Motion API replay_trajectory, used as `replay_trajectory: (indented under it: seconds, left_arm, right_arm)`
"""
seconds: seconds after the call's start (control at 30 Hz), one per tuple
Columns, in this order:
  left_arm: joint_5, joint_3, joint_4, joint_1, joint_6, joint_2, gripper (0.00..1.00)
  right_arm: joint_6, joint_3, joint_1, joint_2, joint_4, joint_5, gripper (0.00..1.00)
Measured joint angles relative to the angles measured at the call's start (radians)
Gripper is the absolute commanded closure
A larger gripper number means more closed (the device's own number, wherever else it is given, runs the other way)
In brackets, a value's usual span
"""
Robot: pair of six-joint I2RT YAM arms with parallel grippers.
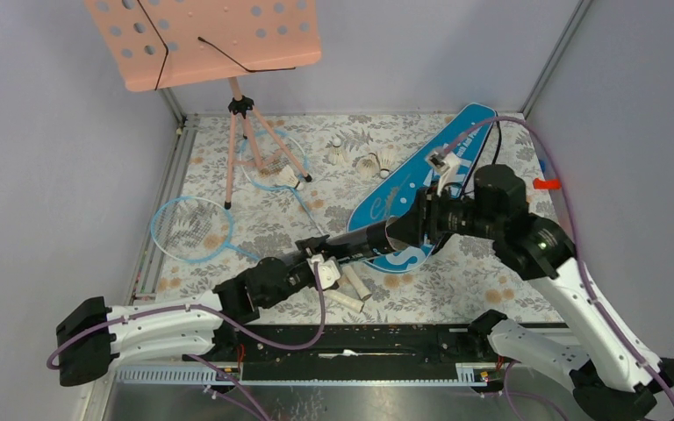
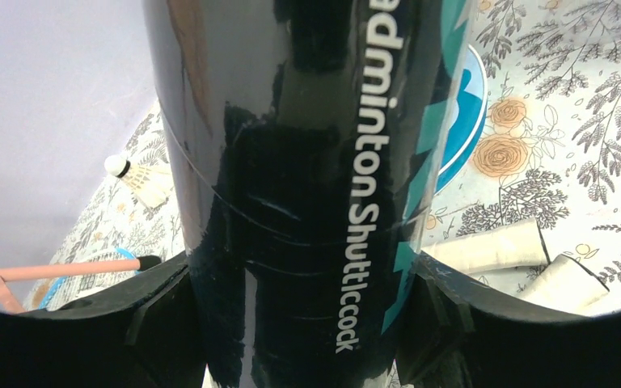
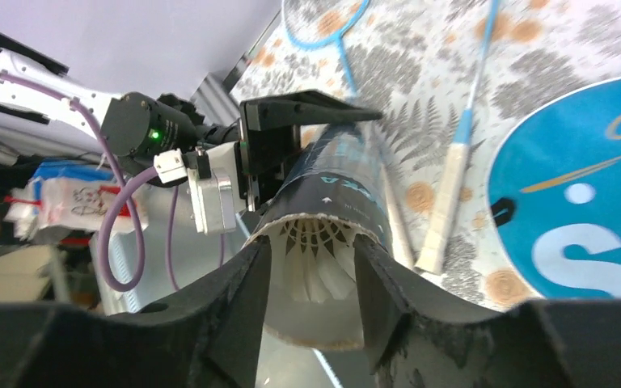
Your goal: Pack up the badminton gear
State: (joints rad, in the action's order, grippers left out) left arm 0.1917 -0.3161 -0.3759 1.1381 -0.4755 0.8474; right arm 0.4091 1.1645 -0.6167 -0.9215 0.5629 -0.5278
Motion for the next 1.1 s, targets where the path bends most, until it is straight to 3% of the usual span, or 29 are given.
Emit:
replay_trajectory:
  seconds: [0.2,0.43,0.47,0.6,0.73,0.87,1.0,1.1]
  left_arm:
    - [-0.007,0.000,0.004,0.005,0.004,-0.013,0.97]
    - [0.016,0.018,0.017,0.005,0.017,-0.061,0.94]
    - [0.035,0.022,0.009,0.005,0.027,-0.071,0.93]
    - [0.248,0.033,-0.078,0.010,0.101,-0.123,0.91]
    - [0.496,0.016,-0.120,0.008,0.174,-0.186,0.87]
    - [0.674,-0.014,-0.124,0.008,0.228,-0.227,0.87]
    - [0.770,-0.016,-0.127,0.008,0.256,-0.238,0.86]
    - [0.801,-0.016,-0.127,0.008,0.265,-0.236,0.86]
  right_arm:
    - [-0.074,0.127,-0.001,0.110,0.097,0.119,0.35]
    - [-0.130,0.167,-0.001,0.200,0.109,0.253,0.05]
    - [-0.134,0.166,-0.001,0.196,0.109,0.279,0.01]
    - [-0.151,0.159,-0.001,0.144,0.108,0.392,0.00]
    - [-0.172,0.139,0.012,0.031,0.081,0.476,0.00]
    - [-0.171,0.131,0.140,-0.144,0.016,0.377,0.00]
    - [-0.176,0.151,0.277,-0.400,-0.077,0.277,0.00]
    - [-0.191,0.262,0.317,-0.644,-0.094,0.213,0.00]
